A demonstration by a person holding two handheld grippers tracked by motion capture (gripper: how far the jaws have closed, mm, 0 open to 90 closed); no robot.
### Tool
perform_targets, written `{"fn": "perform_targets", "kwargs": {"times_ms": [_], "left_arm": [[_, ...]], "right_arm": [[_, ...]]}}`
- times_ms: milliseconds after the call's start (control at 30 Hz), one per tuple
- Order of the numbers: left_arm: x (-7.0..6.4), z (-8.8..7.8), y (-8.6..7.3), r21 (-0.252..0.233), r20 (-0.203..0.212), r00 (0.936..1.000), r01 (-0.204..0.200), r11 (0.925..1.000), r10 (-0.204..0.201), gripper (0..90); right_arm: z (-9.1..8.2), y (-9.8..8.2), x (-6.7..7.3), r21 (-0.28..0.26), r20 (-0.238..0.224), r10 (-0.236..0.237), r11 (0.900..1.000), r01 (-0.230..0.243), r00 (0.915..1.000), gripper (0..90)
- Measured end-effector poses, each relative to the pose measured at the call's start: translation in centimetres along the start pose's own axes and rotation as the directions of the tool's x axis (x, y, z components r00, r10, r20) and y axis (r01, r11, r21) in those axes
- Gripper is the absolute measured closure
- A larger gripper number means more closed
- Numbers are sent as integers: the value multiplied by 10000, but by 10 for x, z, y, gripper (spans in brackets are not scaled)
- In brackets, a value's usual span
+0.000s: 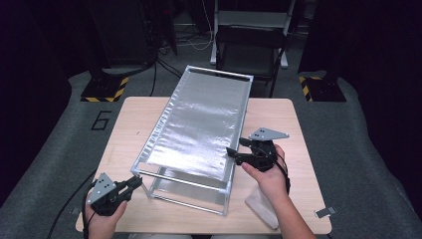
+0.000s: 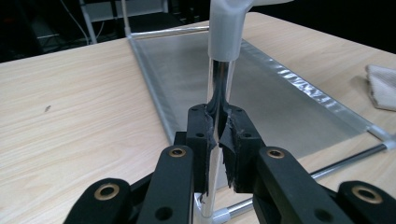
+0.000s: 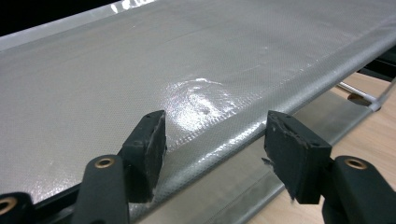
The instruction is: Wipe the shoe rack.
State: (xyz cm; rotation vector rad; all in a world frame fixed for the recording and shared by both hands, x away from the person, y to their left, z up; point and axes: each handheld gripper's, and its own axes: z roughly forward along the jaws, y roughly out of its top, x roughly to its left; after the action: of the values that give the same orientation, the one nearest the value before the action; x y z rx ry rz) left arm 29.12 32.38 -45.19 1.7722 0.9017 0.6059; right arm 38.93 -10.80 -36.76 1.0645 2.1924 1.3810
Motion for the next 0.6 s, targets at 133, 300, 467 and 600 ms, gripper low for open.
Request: {"fn": "perform_targets", "kwargs": {"times_ms": [133, 300, 467, 600], "left_arm": [[-4, -1, -1, 3, 135, 9999, -40, 10000, 40, 811], [-12, -3, -3, -99, 306, 9995, -53, 9999, 56, 812], [-16, -3, -3, -25, 563, 9983, -155, 9999, 156, 812], [-18, -5, -4, -59, 578, 9981, -185, 9998, 188, 812]], "right_arm": [[0, 0, -2, 44, -2, 228, 9997, -228, 9997, 371], [1, 0, -4, 65, 84, 343, 9994, -343, 9994, 360], [-2, -1, -7, -13, 119, 547, 9985, -547, 9984, 365], [-4, -1, -8, -40, 78, 511, 9987, -511, 9987, 376]]}}
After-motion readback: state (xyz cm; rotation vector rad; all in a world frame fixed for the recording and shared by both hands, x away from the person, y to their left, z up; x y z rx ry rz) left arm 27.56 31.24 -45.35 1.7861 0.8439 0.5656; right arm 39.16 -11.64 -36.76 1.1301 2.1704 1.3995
